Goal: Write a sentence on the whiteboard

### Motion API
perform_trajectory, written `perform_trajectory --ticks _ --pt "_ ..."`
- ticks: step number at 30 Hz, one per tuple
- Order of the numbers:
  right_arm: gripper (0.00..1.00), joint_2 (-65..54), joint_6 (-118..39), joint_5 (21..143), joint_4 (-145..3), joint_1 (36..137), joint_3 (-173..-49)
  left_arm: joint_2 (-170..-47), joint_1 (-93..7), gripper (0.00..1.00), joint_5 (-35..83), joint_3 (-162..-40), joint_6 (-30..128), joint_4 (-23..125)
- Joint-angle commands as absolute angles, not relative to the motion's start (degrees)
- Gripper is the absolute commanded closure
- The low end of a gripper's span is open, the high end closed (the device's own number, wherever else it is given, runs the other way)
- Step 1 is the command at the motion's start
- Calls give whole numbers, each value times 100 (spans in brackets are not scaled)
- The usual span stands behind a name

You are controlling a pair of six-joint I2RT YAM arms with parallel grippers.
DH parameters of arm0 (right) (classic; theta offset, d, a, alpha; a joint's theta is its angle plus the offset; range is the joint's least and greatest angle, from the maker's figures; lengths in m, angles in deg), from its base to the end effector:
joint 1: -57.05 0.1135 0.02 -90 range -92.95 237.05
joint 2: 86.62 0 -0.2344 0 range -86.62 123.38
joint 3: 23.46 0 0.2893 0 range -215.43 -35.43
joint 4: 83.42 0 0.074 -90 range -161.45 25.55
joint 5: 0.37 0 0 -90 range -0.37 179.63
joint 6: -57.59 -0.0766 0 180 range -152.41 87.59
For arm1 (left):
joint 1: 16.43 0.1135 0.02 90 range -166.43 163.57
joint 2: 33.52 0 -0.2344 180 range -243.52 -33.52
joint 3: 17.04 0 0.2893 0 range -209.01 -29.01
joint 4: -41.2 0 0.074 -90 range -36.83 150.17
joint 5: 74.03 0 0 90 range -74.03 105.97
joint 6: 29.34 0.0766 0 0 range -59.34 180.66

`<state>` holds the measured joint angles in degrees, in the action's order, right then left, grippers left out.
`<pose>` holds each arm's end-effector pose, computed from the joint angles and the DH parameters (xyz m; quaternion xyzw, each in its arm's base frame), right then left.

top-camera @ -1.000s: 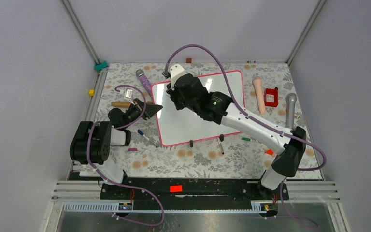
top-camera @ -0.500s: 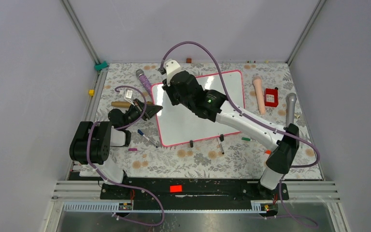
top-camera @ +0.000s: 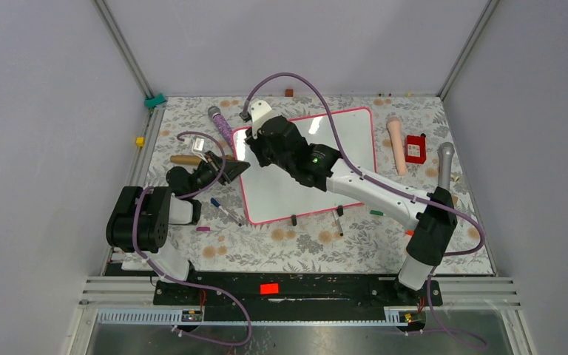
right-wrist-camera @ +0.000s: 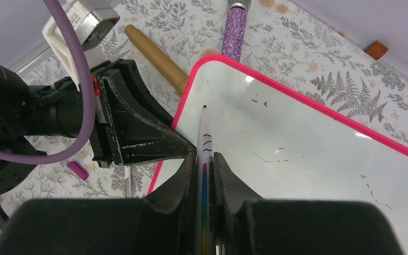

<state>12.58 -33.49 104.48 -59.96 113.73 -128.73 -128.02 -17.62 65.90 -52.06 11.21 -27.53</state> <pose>0.2836 0.3957 0.3312 -0.3050 0.7426 0.1924 0.5644 0.3057 -0.0650 0.1178 0.0534 0.6674 -0.5425 0.5074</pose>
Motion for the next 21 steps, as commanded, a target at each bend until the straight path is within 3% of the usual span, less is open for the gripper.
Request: perform_trajectory --ticks 1,21 --pt "100 1252 -3270 10393 -6321 11422 -13173 -12703 -1854 100 6655 -5142 1537 -3001" --pt "100 1677 -2906 10790 -6176 11418 -13585 -12774 -1887 100 6675 -5186 1504 -3014"
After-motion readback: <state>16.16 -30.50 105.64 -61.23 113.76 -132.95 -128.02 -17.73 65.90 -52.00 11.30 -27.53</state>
